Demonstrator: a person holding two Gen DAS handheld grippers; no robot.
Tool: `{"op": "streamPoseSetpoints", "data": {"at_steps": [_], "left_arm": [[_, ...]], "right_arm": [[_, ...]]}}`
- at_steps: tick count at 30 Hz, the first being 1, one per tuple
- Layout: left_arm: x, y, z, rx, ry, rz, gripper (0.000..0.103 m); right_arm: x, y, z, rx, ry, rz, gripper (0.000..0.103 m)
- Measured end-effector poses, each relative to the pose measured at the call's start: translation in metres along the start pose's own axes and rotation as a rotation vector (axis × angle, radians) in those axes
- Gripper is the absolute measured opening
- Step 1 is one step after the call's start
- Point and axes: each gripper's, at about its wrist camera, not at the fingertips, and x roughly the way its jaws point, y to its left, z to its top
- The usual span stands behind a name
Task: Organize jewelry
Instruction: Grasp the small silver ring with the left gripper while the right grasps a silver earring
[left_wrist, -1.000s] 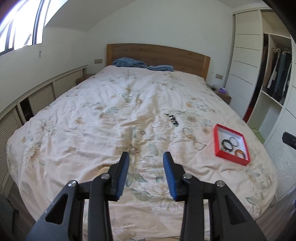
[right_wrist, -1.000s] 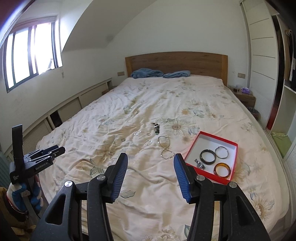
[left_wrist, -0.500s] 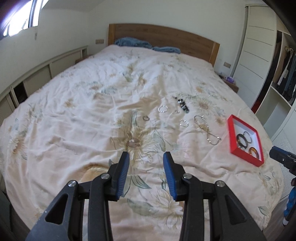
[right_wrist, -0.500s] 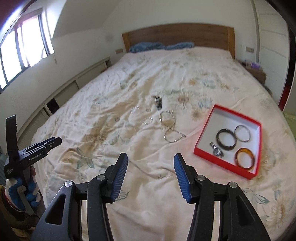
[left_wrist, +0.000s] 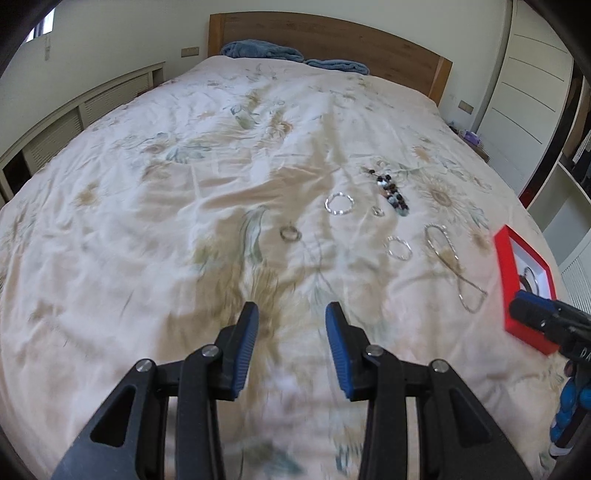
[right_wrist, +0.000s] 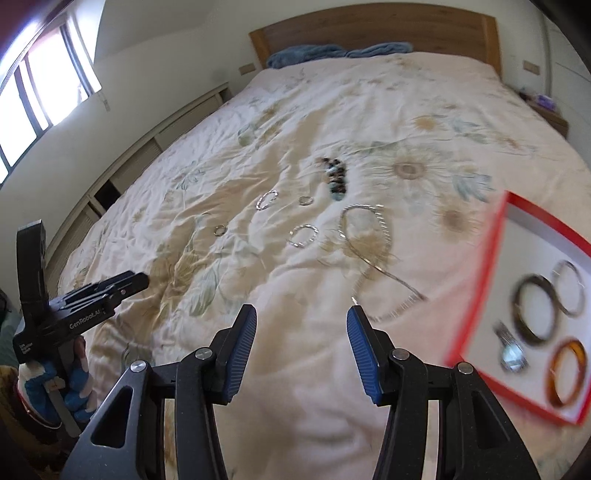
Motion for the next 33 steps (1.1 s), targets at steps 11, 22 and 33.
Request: {"op": "streamPoseSetpoints", "data": {"at_steps": [11,22,33], "left_arm": [[0.088,0.006,0.051,0.035,0.006,0.003,0.036],[0.131,-0.001,0.054,0.082,0.029,0.009,0.036],[0.143,-0.002,0.049,0.102,0.025,0.017,0.020]], "right_arm": [[0.109,0.001,0.048,-0.040,0.059,0.056,0.051],[0.155,-0.006,0.063,-0.083,0.083,0.045,0.051],[0.173,0.002,0.063,-0.128,0.076,0.032,0.036]]}}
